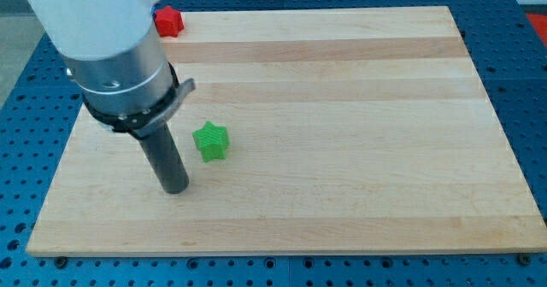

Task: Move green star towards yellow hexagon

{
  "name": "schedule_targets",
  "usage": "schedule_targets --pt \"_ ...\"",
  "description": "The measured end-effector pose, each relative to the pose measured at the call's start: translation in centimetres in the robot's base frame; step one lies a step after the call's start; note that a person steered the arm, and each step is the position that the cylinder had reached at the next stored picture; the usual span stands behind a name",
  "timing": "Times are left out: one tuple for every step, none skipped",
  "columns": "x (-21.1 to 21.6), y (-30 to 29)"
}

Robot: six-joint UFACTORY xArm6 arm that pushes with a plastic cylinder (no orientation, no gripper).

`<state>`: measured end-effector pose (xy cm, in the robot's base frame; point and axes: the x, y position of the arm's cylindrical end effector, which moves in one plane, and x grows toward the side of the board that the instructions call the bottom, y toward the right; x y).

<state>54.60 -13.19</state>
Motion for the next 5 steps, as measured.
schedule_targets --pt "-5.0 1.9" --pt "-11.2 2.4" --pt "-14.2 2.9" --pt "-13.5 2.7" --pt "-9.4 2.0"
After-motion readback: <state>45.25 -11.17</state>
